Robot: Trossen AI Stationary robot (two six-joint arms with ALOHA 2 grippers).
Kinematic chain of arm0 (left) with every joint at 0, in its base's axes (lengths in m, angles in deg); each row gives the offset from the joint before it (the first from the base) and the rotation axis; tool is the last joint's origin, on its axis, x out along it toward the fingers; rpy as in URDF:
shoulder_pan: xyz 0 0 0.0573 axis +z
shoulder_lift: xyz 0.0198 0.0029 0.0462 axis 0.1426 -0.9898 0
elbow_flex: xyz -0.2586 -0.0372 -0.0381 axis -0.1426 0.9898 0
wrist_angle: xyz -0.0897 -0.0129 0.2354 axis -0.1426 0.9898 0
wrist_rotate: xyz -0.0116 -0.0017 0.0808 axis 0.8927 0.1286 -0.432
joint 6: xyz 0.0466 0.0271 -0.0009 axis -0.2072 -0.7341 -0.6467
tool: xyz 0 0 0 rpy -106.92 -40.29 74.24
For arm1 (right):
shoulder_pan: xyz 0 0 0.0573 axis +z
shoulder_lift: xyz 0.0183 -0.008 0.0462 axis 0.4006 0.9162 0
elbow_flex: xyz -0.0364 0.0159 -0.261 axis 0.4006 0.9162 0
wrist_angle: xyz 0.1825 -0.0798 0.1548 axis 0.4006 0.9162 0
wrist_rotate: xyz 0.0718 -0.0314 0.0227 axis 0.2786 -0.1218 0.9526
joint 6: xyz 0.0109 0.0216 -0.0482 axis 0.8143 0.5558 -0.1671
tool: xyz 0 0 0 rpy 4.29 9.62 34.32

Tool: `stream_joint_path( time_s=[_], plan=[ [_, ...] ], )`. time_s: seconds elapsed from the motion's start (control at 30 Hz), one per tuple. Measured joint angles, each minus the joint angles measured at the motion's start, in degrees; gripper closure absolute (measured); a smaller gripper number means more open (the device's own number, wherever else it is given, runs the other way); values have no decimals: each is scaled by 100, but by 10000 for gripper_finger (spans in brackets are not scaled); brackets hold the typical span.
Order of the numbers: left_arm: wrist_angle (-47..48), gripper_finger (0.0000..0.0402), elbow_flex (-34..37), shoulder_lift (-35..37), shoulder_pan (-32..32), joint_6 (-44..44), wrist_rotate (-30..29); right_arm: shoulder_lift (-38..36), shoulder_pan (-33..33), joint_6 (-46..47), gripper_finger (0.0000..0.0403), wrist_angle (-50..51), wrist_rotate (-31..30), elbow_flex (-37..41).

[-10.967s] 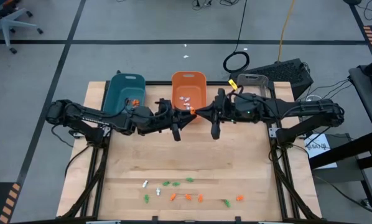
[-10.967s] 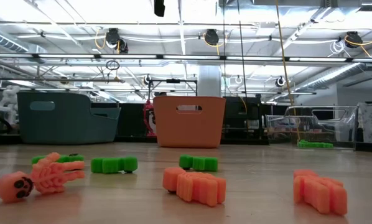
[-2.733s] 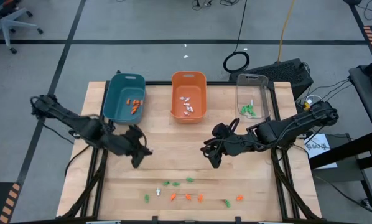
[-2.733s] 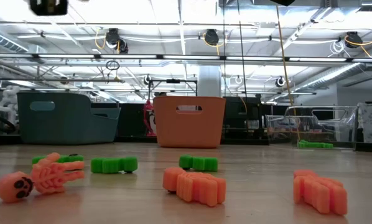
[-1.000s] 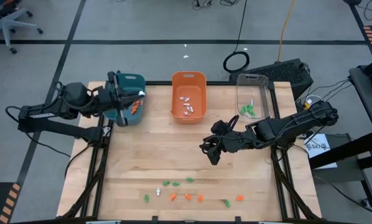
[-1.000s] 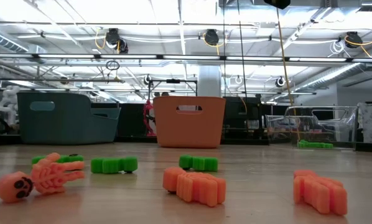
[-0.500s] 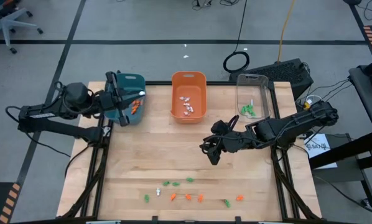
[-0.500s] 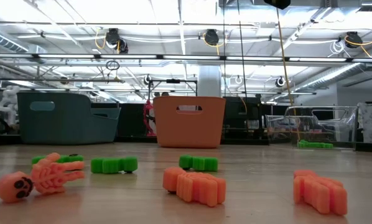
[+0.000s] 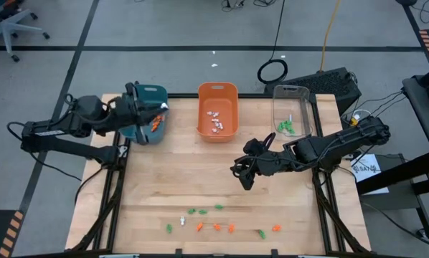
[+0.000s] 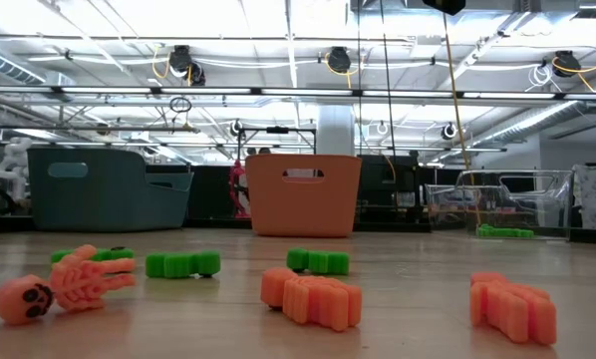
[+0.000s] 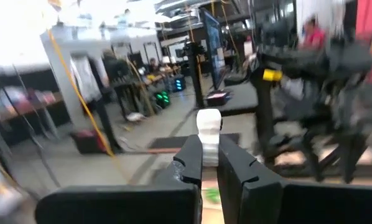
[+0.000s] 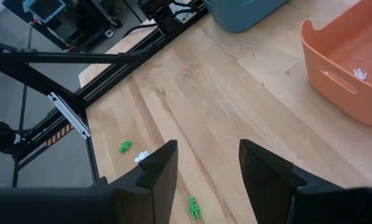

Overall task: Sort Halloween decoration
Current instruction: Put the white skeleton toy into the orange bin

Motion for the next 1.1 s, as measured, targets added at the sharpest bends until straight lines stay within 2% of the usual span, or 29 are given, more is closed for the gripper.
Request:
stream_joint_path(
  time_s=[0.23,0.4,0.6,0.83,1.1],
  plan=[
    [6,384,0,-37,0,2701,2,0,0,-23,248,2,4,0],
    [23,384,0,-42,0,4621,2,0,-3,-393,248,4,4,0],
    [12,384,0,-44,4,6083,4,0,-39,-508,248,42,2,0],
    [-2,384,0,-44,0,6234,13,2,-101,-532,248,273,0,0],
    [-659,384,0,-324,2,5274,49,2,-105,-92,248,303,7,0]
  ],
)
